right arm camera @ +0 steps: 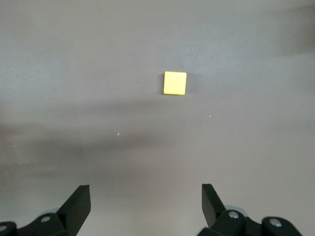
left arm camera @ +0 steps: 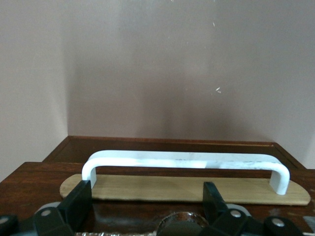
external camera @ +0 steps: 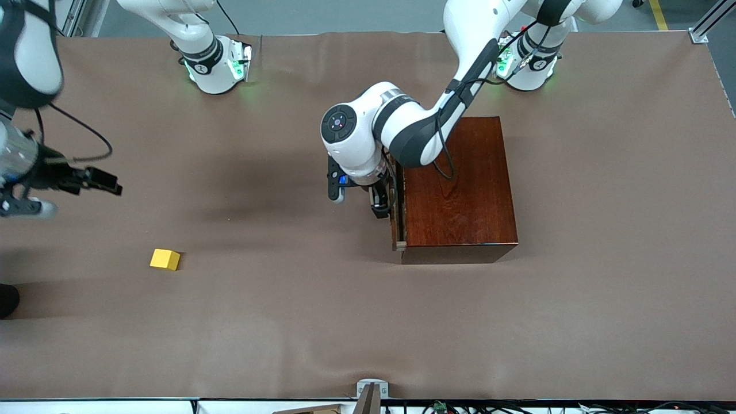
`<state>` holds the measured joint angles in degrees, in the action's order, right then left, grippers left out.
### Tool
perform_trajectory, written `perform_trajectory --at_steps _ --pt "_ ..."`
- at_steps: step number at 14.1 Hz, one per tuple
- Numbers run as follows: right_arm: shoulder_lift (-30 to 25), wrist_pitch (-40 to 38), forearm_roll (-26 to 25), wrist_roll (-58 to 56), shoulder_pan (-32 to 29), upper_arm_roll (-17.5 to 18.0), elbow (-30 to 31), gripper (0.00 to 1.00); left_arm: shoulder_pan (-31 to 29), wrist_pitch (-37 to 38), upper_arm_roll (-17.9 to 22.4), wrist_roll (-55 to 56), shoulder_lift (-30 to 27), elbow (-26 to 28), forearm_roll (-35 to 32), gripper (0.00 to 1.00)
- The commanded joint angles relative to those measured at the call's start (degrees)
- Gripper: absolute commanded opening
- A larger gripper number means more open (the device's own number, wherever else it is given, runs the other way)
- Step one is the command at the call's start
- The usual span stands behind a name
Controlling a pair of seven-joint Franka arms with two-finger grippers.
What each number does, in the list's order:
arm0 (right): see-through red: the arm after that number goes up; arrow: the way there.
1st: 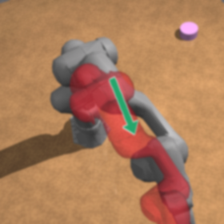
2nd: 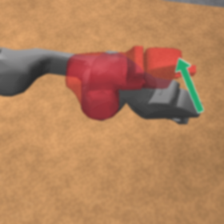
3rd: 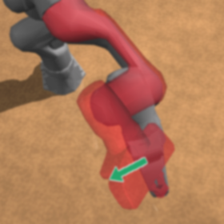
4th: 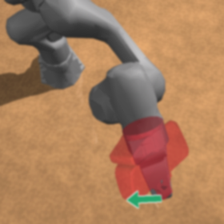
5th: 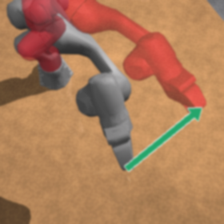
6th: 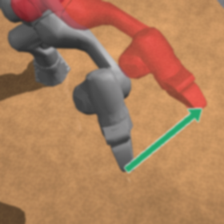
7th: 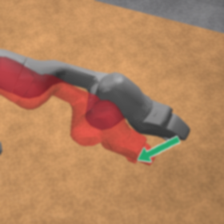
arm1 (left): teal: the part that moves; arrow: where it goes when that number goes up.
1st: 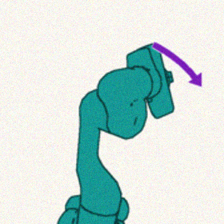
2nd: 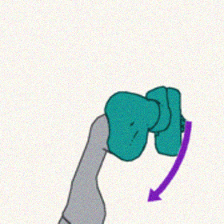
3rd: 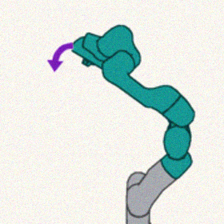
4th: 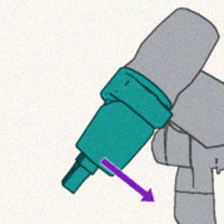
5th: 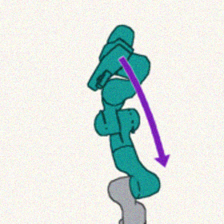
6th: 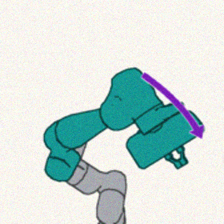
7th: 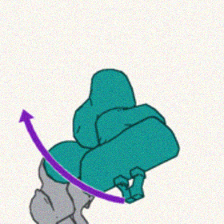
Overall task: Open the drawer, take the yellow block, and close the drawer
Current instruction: 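Press the drawer fully into the box with the left gripper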
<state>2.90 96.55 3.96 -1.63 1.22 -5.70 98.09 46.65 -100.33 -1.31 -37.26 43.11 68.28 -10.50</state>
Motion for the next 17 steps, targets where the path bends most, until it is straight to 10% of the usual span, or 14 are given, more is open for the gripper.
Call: perform_trajectory --at_steps 1,17 --pt "-0.62 -7.14 -1.06 4.26 0.01 0.52 -5.25 1.00 0.37 3.29 0.43 -0.80 -2.33 1.59 -1.97 1.00" --pt "-1.41 -11.03 -4.67 3.83 -0.08 0.43 -9.93 1.00 0.28 9.70 0.43 -1.50 -2.16 1.59 -3.64 1.00"
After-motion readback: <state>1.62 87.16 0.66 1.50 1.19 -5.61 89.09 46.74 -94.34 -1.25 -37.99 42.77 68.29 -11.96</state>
